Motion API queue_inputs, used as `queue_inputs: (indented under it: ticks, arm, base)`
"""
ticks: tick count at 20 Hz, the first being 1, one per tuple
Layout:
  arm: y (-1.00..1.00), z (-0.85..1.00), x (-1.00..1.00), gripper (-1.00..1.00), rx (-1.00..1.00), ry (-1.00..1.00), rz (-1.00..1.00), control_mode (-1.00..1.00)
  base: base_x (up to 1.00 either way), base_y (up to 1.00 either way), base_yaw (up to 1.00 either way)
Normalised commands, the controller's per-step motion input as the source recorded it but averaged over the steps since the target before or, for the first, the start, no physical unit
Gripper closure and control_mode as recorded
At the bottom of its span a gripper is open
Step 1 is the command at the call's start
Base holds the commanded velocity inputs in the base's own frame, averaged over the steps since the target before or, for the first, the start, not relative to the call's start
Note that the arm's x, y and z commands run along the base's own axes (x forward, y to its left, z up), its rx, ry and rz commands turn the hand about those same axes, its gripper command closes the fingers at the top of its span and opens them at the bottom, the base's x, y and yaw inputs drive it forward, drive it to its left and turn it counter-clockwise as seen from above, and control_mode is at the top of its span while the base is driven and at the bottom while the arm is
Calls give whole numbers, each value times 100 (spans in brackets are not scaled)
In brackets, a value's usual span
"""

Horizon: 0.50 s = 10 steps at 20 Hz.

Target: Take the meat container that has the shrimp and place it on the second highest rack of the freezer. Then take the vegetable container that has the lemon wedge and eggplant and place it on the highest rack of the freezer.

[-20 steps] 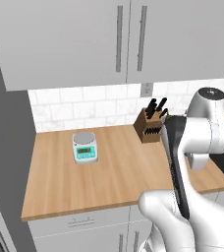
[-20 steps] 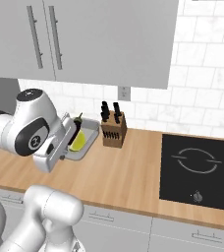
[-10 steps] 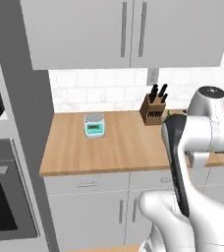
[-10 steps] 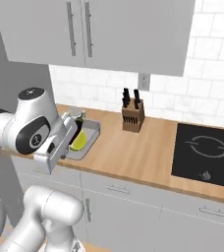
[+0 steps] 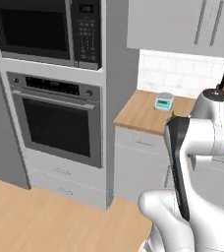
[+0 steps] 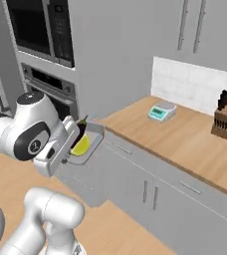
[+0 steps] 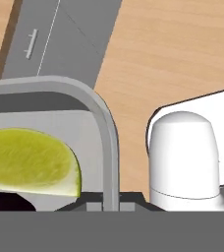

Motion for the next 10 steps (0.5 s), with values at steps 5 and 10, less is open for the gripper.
queue_inputs:
  ticks: [5, 10]
  arm:
    - [0, 0, 0, 100, 0, 0, 0, 100]
    - [0, 0, 0, 100, 0, 0, 0, 100]
  base:
    - [-24, 59, 95]
    - [12, 31, 77]
